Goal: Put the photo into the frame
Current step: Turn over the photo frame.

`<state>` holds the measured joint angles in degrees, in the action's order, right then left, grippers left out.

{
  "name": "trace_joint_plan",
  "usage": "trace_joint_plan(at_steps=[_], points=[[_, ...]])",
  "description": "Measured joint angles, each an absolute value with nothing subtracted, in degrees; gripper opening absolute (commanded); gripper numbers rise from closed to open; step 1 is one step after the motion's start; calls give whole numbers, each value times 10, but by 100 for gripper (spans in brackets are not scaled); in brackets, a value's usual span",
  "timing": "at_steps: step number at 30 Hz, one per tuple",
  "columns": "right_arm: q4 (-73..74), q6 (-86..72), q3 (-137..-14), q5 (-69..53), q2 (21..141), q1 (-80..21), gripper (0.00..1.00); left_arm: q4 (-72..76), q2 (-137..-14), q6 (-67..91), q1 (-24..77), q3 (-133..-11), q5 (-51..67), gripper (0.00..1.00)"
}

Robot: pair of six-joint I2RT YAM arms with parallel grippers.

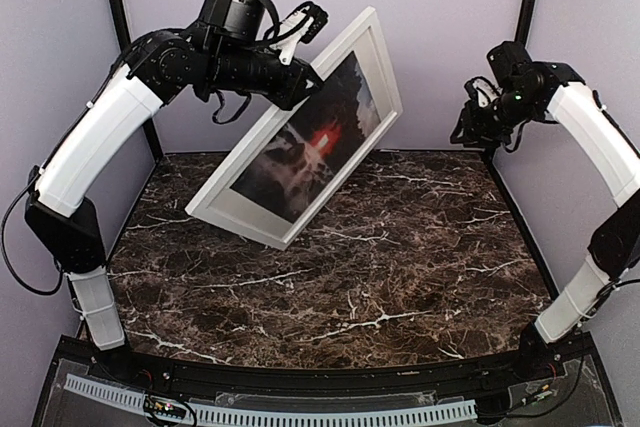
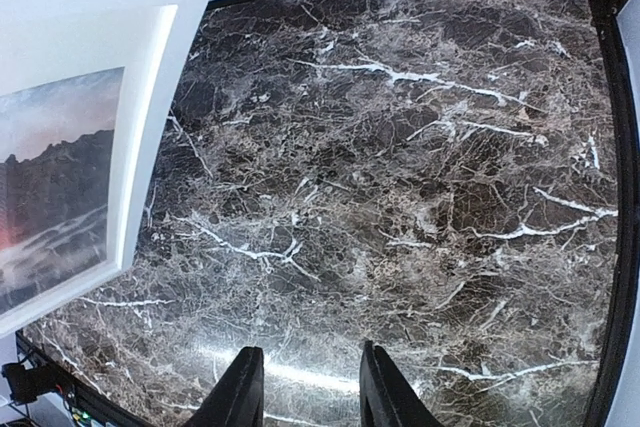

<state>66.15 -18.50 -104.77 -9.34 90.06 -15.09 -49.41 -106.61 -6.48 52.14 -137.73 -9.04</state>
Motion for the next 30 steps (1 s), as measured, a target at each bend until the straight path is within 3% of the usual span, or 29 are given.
trace_joint_plan(at_steps=[6, 15, 23, 30], points=[[643, -187, -1006, -110, 899, -151, 33, -459, -1031, 87, 418, -1278, 57, 0], [613, -190, -952, -125, 889, -151, 33, -239, -920, 348, 284, -984, 229, 0], [591, -192, -916, -137, 884, -151, 33, -35, -897, 517, 240, -776, 263, 0], [577, -194, -896, -142, 884, -151, 33, 51, -905, 589, 232, -662, 269, 0]])
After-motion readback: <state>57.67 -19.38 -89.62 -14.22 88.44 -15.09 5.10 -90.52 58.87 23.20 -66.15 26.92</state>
